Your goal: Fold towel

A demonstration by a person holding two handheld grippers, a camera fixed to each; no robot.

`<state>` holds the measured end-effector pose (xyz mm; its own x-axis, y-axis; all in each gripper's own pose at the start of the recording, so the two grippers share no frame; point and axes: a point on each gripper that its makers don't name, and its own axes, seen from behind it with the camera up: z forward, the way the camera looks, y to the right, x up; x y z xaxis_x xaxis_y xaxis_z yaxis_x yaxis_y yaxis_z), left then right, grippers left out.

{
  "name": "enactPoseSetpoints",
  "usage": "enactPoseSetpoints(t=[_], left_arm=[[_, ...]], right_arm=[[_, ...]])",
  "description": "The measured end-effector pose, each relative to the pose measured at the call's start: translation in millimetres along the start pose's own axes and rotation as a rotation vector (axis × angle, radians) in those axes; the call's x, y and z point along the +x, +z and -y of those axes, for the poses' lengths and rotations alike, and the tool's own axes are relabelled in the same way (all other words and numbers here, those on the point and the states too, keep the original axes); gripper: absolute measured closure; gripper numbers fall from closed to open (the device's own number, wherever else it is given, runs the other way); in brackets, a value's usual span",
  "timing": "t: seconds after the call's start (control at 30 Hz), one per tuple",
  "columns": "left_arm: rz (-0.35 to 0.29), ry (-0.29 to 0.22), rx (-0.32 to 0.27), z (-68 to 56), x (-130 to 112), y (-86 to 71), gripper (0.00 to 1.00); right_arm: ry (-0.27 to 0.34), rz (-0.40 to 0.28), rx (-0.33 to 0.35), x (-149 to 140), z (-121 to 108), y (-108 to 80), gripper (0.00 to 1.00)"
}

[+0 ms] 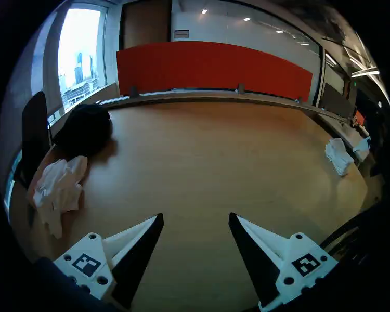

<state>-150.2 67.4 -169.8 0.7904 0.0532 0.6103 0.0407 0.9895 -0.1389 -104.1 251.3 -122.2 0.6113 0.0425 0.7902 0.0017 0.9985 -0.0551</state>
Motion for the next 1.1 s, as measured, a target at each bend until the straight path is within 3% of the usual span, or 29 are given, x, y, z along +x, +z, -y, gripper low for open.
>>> enactPoseSetpoints(t=[0.37, 0.67, 1.1], left_arm=[[-0.004, -0.007, -0.003, -1.2, 3.6, 0.9, 0.07], [-0.01, -0.009, -0.006, -2.0, 8.0, 1.2, 0.07], [-0.018, -0.013, -0.004, -0.9, 13.1, 2.6, 0.07]], right_arm=[[0.1, -0.197, -0.051, 37.5, 9.5, -8.7, 0.0], [0.121, -0.341, -0.085, 68.1, 13.4, -21.1, 0.0], [0.138, -0.652, -0.096, 140.9, 29.4, -73.7, 0.0]])
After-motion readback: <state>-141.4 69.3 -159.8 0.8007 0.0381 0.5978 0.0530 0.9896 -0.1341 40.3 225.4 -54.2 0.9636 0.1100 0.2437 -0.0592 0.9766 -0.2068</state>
